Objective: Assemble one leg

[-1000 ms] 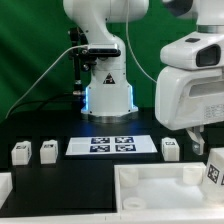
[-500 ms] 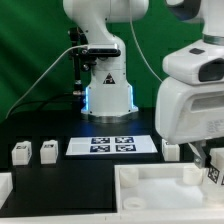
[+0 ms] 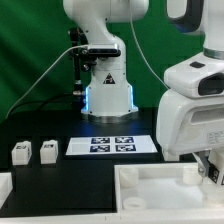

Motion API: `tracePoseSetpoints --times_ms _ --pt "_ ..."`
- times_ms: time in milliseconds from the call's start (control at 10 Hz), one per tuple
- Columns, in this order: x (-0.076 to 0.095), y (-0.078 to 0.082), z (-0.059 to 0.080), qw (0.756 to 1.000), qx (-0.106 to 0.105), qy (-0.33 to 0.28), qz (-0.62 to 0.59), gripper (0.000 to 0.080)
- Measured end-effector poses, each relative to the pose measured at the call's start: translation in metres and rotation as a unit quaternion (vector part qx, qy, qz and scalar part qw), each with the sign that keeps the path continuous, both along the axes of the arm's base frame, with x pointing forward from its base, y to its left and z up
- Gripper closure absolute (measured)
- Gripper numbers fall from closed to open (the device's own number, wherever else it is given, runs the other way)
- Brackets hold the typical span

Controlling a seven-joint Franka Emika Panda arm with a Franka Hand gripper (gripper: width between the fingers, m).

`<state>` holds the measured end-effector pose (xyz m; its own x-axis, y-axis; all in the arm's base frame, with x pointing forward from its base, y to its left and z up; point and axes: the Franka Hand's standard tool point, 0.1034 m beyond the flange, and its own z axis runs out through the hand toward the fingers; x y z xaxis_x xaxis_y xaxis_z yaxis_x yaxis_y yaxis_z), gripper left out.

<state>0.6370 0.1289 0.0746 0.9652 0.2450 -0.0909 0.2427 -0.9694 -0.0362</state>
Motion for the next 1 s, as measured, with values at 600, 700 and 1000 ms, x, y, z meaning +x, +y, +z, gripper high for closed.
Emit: tracePoseSetpoints --times_ms 600,700,1000 --pt "0.0004 -0.0022 -0.0001 1.0 -0.001 0.0 -0.001 0.0503" --pt "0.0004 -0.0023 -0.0001 1.0 -0.002 0.0 -0.021 0.0502" --pt "-0.0005 -0.0012 -0.0013 0.991 -0.021 -0.028 -0.133 0.0502"
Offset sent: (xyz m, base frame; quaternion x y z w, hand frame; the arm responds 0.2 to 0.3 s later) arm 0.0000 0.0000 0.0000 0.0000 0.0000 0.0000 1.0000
